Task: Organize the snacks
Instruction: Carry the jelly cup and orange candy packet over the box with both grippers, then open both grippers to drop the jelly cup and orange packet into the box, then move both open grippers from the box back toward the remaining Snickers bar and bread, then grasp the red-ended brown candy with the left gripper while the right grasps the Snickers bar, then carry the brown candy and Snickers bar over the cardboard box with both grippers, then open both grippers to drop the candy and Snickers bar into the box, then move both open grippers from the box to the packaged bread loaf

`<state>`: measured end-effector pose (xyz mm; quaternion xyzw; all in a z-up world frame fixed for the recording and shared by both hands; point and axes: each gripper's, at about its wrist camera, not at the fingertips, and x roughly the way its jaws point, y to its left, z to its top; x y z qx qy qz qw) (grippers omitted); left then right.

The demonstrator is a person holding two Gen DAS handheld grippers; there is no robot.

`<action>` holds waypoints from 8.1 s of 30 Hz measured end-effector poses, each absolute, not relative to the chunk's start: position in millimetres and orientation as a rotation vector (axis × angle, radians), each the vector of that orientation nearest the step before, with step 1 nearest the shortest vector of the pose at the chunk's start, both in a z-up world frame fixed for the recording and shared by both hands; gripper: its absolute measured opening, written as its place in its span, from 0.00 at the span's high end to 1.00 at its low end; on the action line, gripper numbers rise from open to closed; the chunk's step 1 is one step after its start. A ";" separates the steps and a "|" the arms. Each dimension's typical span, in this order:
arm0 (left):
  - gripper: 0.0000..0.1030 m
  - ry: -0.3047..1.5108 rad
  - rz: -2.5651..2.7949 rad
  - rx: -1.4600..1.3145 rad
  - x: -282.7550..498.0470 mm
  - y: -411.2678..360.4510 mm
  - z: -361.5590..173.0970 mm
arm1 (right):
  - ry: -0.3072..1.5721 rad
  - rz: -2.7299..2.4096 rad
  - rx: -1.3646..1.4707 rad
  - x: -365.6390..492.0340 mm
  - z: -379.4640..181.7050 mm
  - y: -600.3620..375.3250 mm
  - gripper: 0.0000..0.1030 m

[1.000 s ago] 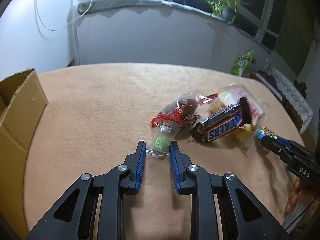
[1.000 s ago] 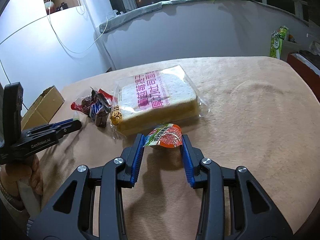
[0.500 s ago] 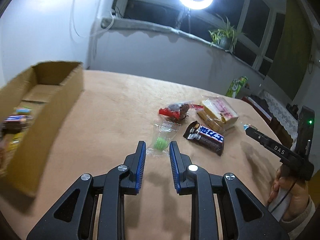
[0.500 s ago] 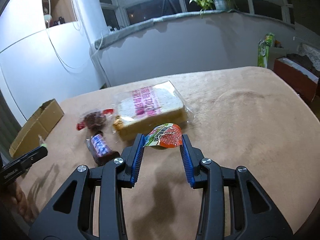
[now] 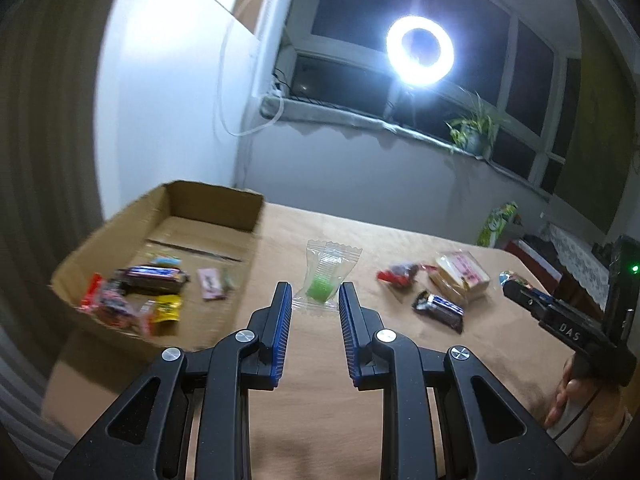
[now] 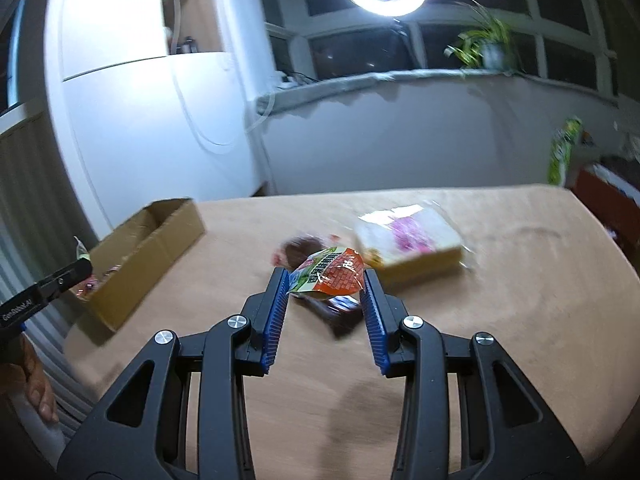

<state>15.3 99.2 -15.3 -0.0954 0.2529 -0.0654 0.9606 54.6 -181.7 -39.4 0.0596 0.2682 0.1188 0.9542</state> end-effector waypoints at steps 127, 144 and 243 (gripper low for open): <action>0.64 0.879 -0.431 0.138 213.6 -50.9 -89.9 | 0.866 0.438 0.061 155.8 -115.2 -212.2 0.65; 0.65 0.682 -0.332 0.120 184.5 -39.8 -68.3 | 0.825 0.454 0.099 140.1 -110.9 -224.7 0.68; 0.23 0.553 0.066 -0.096 13.7 153.1 -6.8 | 0.645 0.568 0.035 68.8 -55.6 -25.5 0.20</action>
